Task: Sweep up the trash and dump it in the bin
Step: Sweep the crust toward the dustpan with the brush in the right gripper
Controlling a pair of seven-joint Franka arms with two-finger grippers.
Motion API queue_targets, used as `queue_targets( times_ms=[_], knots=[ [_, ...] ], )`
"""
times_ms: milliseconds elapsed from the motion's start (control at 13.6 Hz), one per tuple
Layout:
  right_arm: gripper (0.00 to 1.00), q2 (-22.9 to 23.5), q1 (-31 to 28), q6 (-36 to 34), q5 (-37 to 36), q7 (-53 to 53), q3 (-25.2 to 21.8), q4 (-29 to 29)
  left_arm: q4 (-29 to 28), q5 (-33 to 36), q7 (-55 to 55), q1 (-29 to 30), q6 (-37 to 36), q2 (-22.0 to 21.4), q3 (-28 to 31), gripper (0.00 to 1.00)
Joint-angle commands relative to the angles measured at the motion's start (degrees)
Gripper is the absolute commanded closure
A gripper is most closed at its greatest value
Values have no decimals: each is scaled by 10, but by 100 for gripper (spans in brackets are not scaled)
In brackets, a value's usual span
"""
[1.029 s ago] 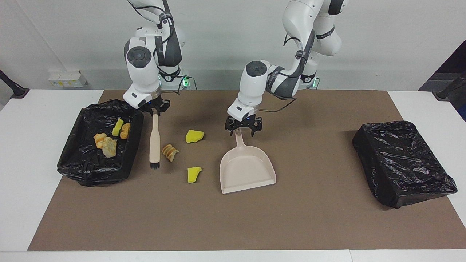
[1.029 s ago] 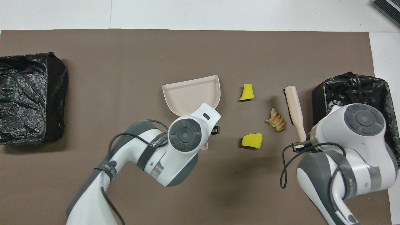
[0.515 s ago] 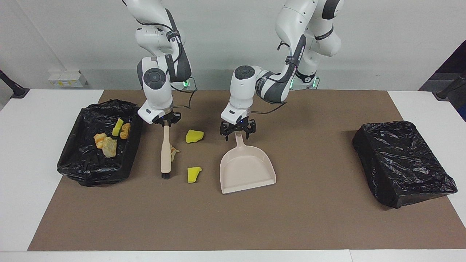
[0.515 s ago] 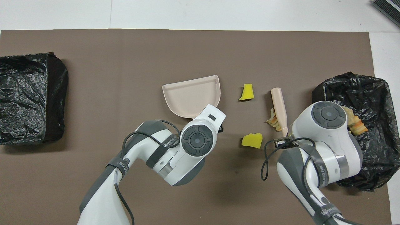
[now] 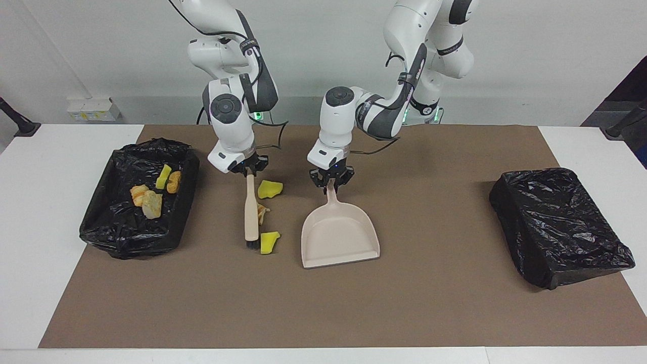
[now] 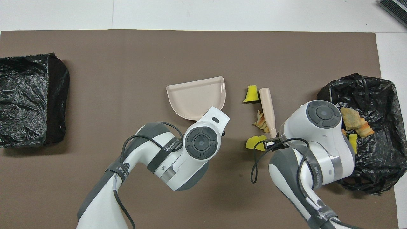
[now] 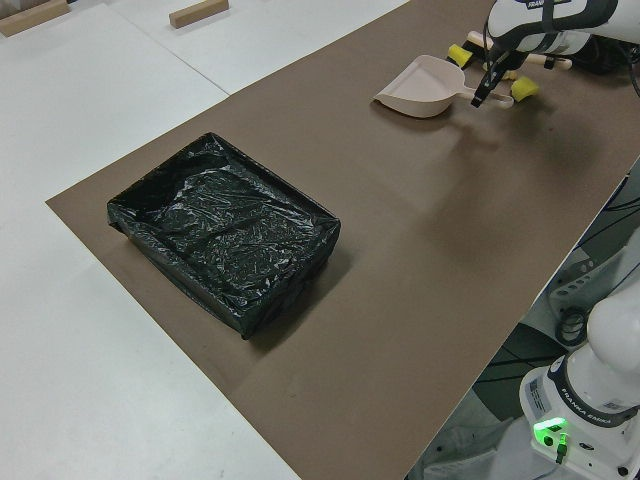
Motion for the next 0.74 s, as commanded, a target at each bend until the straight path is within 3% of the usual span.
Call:
queue_targets(
  times_ms=[0,147,368,588,662],
  knots=[
    [100,-8,-8,-41,11,-17,1,28,-3,11,41,8,-22,-16,3,100],
    [100,-19,-11,-92,-2,-27,-2,61,-3,8,169,43,-46,-26,2,100],
    [100,-4,-28,-71,-112,-125,-1,76,-2,3,304,85,-89,-49,2,100],
    [100,46,-21,-52,-157,-134,1,94,3,-9,354,125,-96,-47,3,100],
    [100,58,-16,-48,-157,-122,1,95,3,-9,422,138,-97,-46,3,100]
  ],
)
